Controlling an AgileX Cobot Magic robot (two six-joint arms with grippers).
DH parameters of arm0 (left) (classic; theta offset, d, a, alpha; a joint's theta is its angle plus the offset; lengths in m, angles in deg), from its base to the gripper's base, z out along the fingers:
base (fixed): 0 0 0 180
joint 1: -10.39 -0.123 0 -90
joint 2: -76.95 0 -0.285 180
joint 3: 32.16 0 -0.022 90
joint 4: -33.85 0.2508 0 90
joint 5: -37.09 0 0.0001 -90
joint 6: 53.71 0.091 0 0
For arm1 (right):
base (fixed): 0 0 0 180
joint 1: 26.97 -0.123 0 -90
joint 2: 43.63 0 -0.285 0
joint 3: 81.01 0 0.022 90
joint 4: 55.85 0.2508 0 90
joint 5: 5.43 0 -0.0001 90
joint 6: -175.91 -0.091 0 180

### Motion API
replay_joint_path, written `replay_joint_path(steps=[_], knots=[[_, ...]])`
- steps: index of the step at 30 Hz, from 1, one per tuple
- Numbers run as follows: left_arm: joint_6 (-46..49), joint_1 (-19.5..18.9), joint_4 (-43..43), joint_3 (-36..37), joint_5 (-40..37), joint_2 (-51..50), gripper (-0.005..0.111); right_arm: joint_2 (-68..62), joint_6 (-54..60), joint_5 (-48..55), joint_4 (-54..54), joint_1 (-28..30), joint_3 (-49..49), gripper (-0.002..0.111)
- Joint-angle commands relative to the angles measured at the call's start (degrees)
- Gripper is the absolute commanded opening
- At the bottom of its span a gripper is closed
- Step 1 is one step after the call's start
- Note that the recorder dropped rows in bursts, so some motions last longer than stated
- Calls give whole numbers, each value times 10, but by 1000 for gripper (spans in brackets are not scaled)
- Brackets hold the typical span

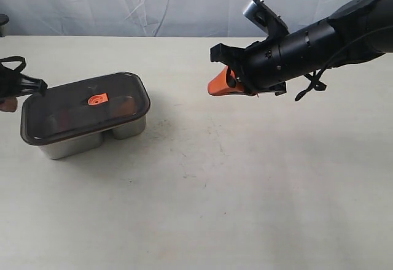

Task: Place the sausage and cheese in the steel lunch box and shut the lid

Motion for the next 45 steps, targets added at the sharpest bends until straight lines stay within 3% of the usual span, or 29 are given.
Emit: replay_joint_path(steps=[1, 6, 10, 13, 16, 20, 31, 45], knots=[[4, -13, -11, -2, 71, 2, 0, -21, 13, -38, 14, -56, 33, 0], [14, -79, -58, -17, 106, 2, 0, -89, 11, -72, 17, -126, 148, -1], [50, -85, -78, -20, 122, -13, 0, -156, -8, -66, -12, -160, 244, -1], [103, -85, -129, -28, 120, -53, 0, -190, -72, -62, -114, -173, 280, -1], [194, -85, -218, -44, 111, -78, 0, -197, -117, -58, -183, -173, 281, -1], [256, -85, -272, -57, 104, -88, 0, -195, -136, -33, -225, -173, 281, -1], [277, -113, -309, -78, 74, -117, 0, -194, -144, 44, -254, -173, 281, -1], [297, -113, -332, -80, 74, -122, 0, -211, -145, 13, -250, -173, 281, -1]])
